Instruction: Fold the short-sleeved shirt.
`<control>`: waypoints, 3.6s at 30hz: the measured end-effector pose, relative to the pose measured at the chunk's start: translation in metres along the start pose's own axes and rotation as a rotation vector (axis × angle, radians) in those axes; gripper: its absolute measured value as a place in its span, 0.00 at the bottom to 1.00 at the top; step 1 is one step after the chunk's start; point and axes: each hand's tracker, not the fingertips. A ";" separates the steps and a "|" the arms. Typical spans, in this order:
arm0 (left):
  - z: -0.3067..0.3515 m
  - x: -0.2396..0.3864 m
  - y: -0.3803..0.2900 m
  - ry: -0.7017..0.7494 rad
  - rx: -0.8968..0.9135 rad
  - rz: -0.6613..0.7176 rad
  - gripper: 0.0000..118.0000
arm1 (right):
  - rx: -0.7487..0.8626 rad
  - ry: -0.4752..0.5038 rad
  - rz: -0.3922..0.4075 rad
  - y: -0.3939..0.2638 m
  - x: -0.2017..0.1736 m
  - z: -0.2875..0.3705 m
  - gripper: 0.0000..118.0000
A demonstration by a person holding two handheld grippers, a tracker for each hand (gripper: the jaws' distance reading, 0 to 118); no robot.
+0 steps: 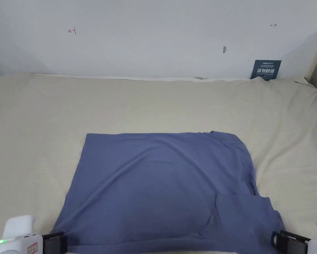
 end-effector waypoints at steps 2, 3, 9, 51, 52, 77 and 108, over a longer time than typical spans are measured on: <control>0.005 -0.004 0.001 0.011 -0.003 -0.003 0.96 | 0.039 -0.007 0.010 0.004 -0.001 0.012 0.97; 0.008 -0.006 0.001 0.028 0.003 0.004 0.96 | 0.045 -0.014 0.019 0.006 -0.003 0.017 0.97; 0.038 -0.009 -0.001 -0.075 0.056 0.024 0.63 | 0.070 0.025 0.105 0.015 -0.034 0.043 0.81; -0.018 0.007 -0.003 -0.062 -0.084 -0.034 0.11 | -0.080 0.009 0.185 -0.011 -0.016 -0.001 0.99; -0.012 0.011 -0.004 -0.065 -0.087 -0.030 0.11 | -0.114 0.009 0.184 -0.012 -0.013 -0.007 0.99; 0.004 0.002 0.005 -0.069 -0.069 -0.019 0.11 | -0.065 0.011 0.136 -0.014 0.008 0.004 0.05; -0.126 0.045 0.188 -0.019 -0.031 -0.065 0.10 | -0.168 -0.060 0.216 0.184 -0.059 -0.162 0.05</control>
